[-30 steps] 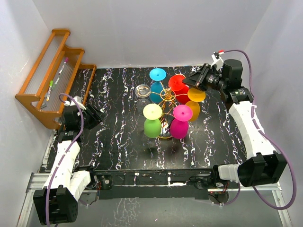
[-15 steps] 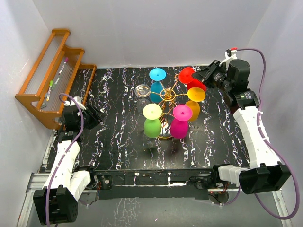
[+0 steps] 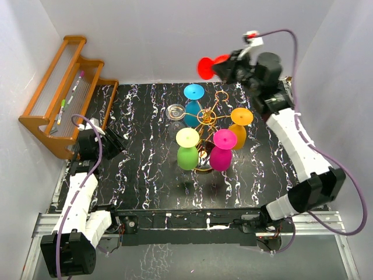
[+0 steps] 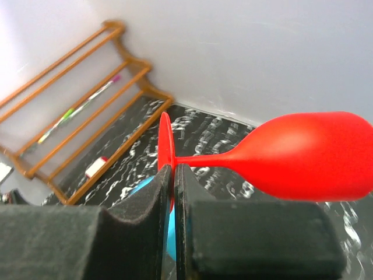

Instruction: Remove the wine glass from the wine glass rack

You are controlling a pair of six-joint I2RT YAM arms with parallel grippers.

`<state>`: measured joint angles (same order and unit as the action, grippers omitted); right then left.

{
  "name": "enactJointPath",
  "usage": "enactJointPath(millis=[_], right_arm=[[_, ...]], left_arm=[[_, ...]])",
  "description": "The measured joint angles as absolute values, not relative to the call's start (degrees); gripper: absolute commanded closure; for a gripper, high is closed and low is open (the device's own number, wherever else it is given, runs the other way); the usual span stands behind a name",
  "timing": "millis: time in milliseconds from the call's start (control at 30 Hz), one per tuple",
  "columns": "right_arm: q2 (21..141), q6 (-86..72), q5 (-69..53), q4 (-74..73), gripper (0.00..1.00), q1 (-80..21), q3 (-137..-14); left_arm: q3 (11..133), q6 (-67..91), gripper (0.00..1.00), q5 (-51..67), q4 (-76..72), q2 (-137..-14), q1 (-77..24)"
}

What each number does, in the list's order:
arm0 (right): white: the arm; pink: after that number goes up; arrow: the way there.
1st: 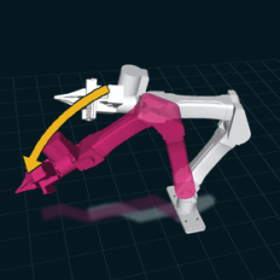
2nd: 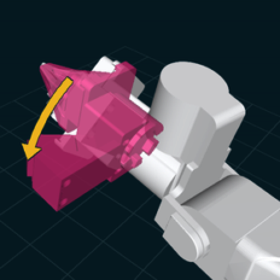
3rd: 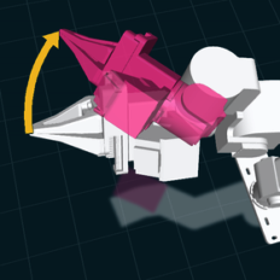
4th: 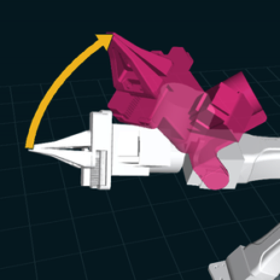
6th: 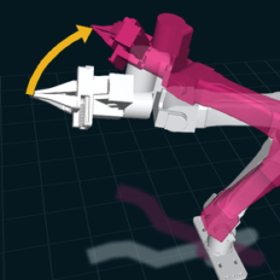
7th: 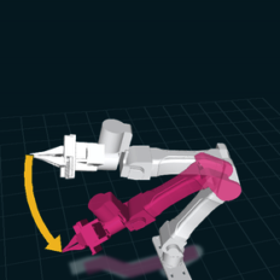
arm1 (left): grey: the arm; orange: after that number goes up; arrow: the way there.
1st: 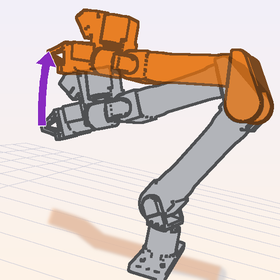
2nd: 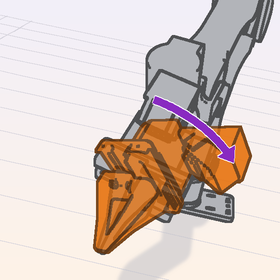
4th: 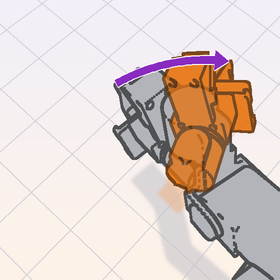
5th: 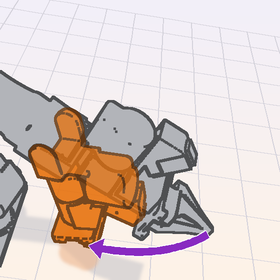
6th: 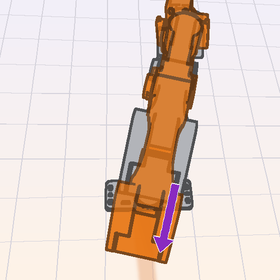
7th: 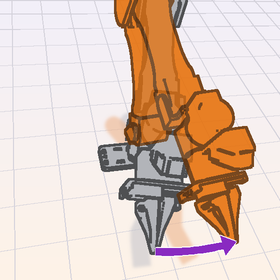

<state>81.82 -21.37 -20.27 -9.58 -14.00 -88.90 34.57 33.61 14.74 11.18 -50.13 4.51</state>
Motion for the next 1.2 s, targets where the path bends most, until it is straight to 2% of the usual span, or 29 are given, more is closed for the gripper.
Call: enactJointPath(millis=[200,367,500,600,867,1200], right_arm=[[87.5,-1.6,-10.3,-7.5,0.92,-36.6,-95.8],[87.3,13.6,-3.0,-4.3,0.92,-52.8,-95.3],[83.0,22.9,2.0,-1.3,0.92,-62.4,-89.8],[79.1,28.6,3.8,-0.8,0.92,-68.5,-85.9],[69.9,44.5,12.0,2.2,0.92,-85.1,-70.1],[69.8,54.2,24.1,2.0,0.92,-94.7,-58.4]], left_arm=[[41.5,33.5,0.48,10.1,19.2,-48.8,4.5],[58.7,33.4,0.48,3.6,30.6,-46.1,4.5],[75.7,33.4,0.48,-1.8,38.3,-44.9,4.2],[82.7,33.7,0.47,-4.1,41.4,-43.4,3.4],[85.2,36.5,0.47,1.0,48.3,-43.8,2.6],[91.3,38.9,0.45,12.2,52.5,-46.8,2.6]])
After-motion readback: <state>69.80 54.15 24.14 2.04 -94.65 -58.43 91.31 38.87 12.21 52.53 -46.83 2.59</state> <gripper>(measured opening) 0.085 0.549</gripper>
